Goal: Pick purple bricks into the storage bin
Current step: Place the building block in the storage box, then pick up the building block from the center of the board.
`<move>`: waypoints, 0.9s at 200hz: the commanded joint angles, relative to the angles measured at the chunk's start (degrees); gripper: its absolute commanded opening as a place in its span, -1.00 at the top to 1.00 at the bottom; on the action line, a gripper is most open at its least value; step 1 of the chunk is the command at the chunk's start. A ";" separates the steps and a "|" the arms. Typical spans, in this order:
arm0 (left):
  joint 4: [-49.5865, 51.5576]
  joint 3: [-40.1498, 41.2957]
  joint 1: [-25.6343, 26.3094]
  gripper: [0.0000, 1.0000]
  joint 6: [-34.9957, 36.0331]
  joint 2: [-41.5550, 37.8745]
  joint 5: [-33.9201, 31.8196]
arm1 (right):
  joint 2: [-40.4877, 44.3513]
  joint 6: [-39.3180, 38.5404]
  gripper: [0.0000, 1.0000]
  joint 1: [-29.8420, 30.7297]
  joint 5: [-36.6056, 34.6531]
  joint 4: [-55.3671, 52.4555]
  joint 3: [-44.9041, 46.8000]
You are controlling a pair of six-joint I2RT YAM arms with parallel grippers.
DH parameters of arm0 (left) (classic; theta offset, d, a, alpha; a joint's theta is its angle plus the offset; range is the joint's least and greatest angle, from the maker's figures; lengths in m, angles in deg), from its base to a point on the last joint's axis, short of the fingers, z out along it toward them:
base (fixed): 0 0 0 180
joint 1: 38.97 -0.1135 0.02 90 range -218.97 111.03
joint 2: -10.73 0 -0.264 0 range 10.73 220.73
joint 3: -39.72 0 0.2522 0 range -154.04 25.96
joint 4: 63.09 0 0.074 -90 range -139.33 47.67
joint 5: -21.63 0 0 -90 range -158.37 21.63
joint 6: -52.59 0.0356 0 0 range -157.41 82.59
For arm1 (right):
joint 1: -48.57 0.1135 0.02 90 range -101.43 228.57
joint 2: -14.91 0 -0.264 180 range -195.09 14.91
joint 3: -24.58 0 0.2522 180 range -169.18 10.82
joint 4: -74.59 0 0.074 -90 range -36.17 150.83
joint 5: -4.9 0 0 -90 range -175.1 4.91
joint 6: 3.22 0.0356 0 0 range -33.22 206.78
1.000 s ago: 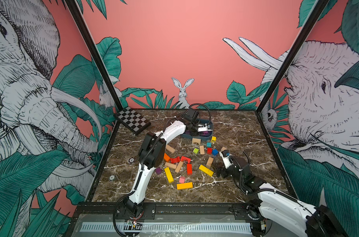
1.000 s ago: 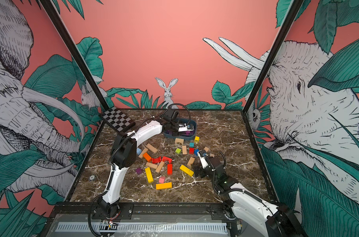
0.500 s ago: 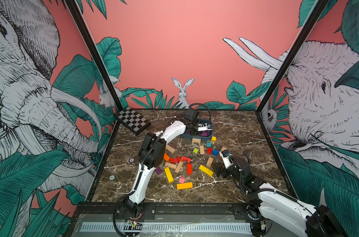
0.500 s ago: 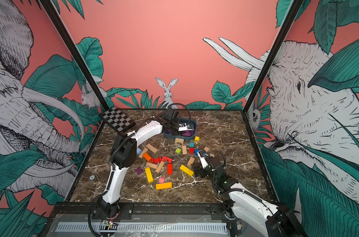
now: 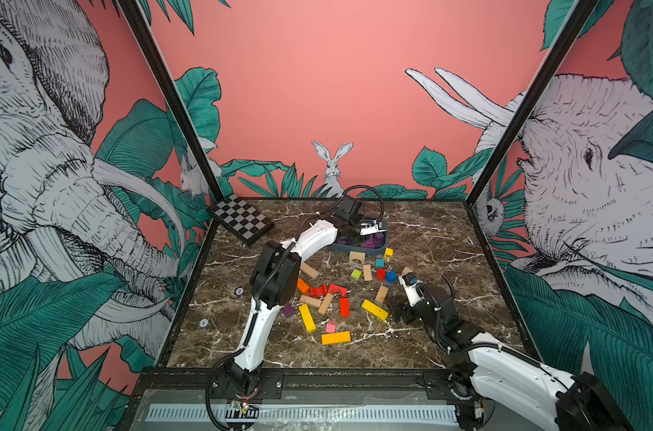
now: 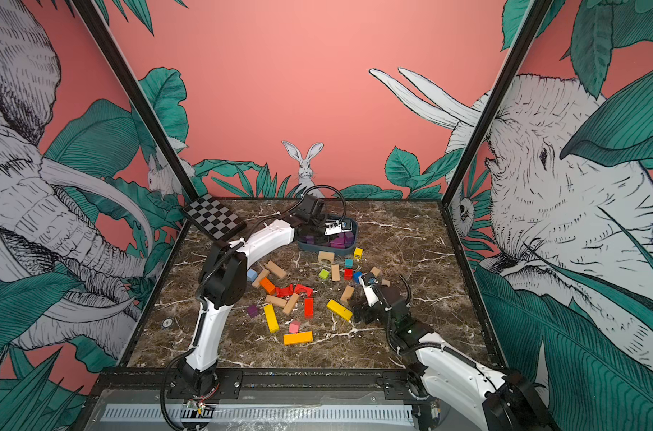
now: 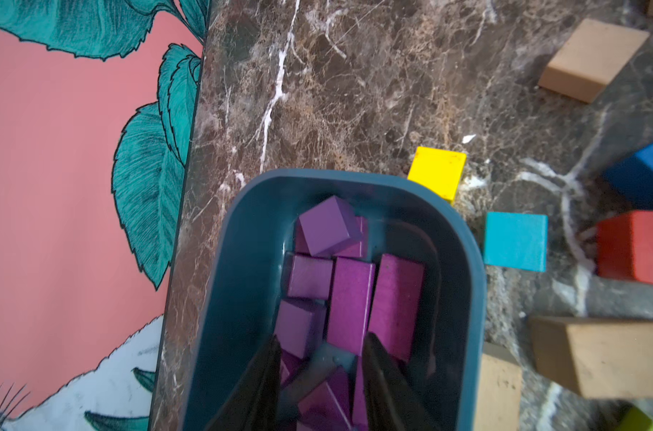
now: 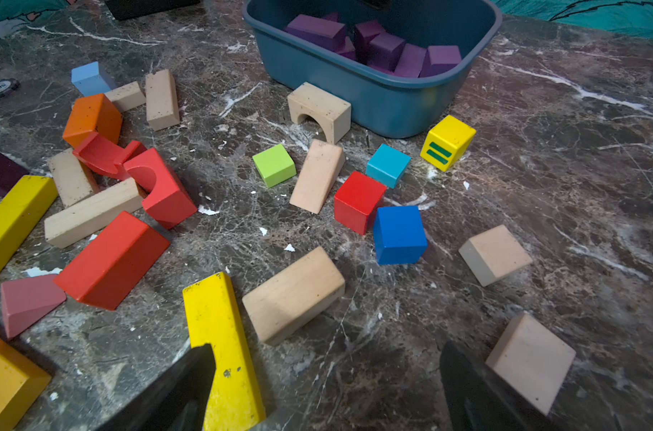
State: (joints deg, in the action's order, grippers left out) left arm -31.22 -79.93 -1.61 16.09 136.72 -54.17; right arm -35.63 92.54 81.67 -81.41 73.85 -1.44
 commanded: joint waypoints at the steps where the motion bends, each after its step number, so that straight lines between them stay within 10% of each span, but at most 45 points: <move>1: -4.94 8.20 0.34 0.23 -6.76 -13.80 -3.73 | 1.22 -0.66 -0.92 -0.13 0.45 1.99 1.08; 44: -7.03 30.06 0.34 0.19 -16.12 -33.26 -12.86 | -0.37 -1.05 -0.92 -0.10 2.00 2.35 0.42; 108: 7.17 55.12 0.40 0.26 -53.74 -60.92 -29.27 | -0.52 -1.54 -0.92 -0.14 3.52 2.36 0.41; 126: 10.55 61.03 0.45 -0.40 -63.36 -67.88 -29.28 | -0.90 -1.57 -0.92 -0.14 3.85 2.34 0.30; 146: 10.46 68.41 0.51 -0.47 -72.57 -74.95 -26.60 | -1.61 -1.71 -0.92 -0.14 4.32 2.38 0.03; 152: 10.79 70.29 0.52 -0.96 -74.97 -76.63 -25.80 | -1.83 -1.69 -0.92 -0.14 4.43 2.36 -0.05; 180: 15.62 75.96 0.52 -0.99 -83.18 -81.04 -24.30 | -1.32 -1.78 -0.92 -0.14 4.49 2.28 0.09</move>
State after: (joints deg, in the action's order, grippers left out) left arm -21.36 -7.58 -1.43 -53.57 58.01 -79.48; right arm -37.31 91.27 81.67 -77.72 73.89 -1.41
